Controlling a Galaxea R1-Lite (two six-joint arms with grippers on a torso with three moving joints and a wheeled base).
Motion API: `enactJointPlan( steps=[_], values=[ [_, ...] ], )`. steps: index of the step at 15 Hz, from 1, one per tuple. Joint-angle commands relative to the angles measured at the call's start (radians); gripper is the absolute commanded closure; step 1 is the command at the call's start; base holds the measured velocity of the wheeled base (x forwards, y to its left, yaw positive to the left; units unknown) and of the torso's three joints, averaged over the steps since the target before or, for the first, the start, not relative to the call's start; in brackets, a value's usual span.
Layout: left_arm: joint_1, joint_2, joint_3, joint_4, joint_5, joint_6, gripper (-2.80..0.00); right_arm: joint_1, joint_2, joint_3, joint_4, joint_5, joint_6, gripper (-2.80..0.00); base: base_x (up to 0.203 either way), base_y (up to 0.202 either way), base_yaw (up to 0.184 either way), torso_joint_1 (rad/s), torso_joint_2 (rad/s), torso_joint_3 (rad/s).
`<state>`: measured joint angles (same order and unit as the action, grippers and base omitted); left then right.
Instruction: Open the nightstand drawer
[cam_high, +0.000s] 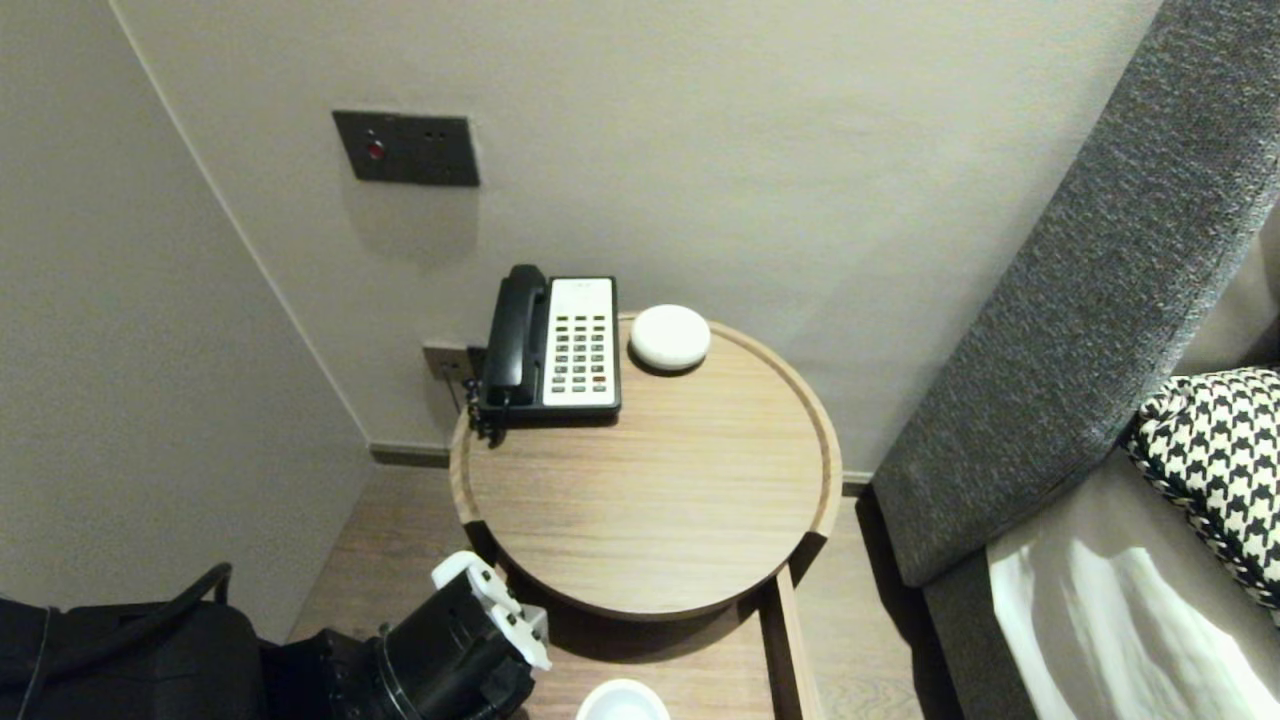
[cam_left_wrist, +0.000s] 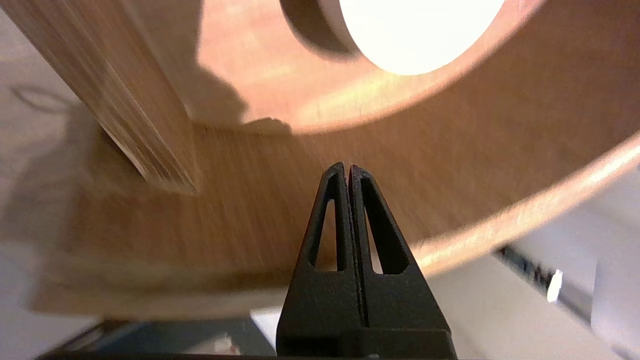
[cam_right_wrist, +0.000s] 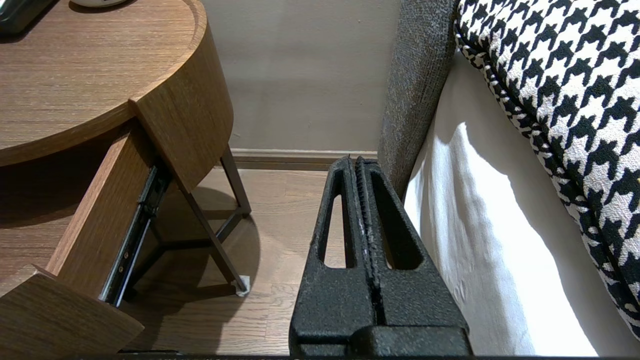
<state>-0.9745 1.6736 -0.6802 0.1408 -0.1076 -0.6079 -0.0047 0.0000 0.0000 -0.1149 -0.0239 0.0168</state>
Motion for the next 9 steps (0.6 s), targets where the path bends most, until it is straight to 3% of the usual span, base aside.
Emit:
enactJointPlan(
  steps=[1, 4, 9],
  values=[
    [0.005, 0.012, -0.004, -0.055, 0.056, -0.003, 0.00, 0.000, 0.002, 0.040, 0.000, 0.000, 0.000, 0.00, 0.000, 0.000, 0.000, 0.000, 0.00, 0.000],
    [0.022, 0.035, -0.058, -0.091, 0.113, 0.011, 0.00, 0.000, 0.002, 0.040, 0.000, 0.000, 0.000, 0.00, 0.000, 0.000, 0.000, 0.000, 0.00, 0.000],
    [0.030, 0.092, -0.280, 0.108, 0.151, 0.043, 0.00, 0.000, 0.002, 0.040, -0.001, 0.001, 0.000, 0.00, 0.000, 0.000, 0.000, 0.000, 0.00, 0.000]
  ],
)
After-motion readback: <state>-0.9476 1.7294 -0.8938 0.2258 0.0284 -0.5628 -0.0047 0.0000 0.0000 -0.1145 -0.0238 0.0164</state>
